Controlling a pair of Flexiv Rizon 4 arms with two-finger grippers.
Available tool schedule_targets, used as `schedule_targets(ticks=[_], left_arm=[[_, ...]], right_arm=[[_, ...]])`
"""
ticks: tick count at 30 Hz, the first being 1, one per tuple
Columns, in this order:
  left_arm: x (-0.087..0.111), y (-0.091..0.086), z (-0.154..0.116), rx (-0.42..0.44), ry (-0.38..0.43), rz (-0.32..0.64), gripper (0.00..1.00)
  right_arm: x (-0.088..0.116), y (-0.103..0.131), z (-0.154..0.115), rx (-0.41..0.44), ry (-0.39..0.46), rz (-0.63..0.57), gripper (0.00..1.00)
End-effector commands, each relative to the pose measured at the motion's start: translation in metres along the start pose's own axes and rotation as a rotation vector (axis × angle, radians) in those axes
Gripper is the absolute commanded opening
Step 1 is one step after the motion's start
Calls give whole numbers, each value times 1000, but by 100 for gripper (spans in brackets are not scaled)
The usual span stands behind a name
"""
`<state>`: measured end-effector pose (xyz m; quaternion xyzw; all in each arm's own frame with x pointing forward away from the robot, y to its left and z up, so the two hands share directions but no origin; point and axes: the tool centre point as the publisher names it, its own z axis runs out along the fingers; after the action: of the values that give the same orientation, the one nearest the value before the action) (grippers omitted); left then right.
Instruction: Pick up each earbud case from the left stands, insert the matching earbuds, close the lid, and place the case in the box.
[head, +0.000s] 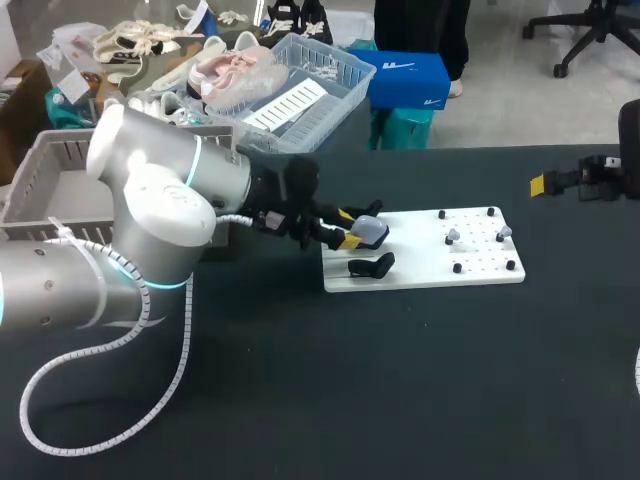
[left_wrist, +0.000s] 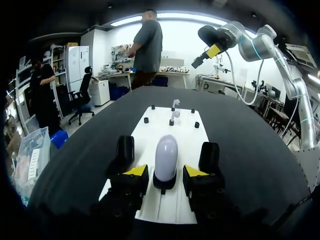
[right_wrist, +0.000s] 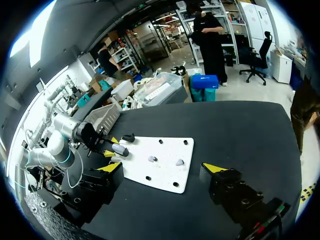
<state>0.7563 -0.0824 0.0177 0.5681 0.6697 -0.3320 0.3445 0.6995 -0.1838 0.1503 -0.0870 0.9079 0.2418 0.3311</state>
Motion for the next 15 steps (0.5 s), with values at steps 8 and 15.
schedule_targets(ticks=[8, 15], left_arm=[[-4, 3, 7, 9, 10, 5, 46], [-4, 2, 11, 11, 15, 8, 44]], right_arm=[[0, -1, 0, -3, 0, -1, 100], [0, -1, 0, -3, 0, -1, 100]])
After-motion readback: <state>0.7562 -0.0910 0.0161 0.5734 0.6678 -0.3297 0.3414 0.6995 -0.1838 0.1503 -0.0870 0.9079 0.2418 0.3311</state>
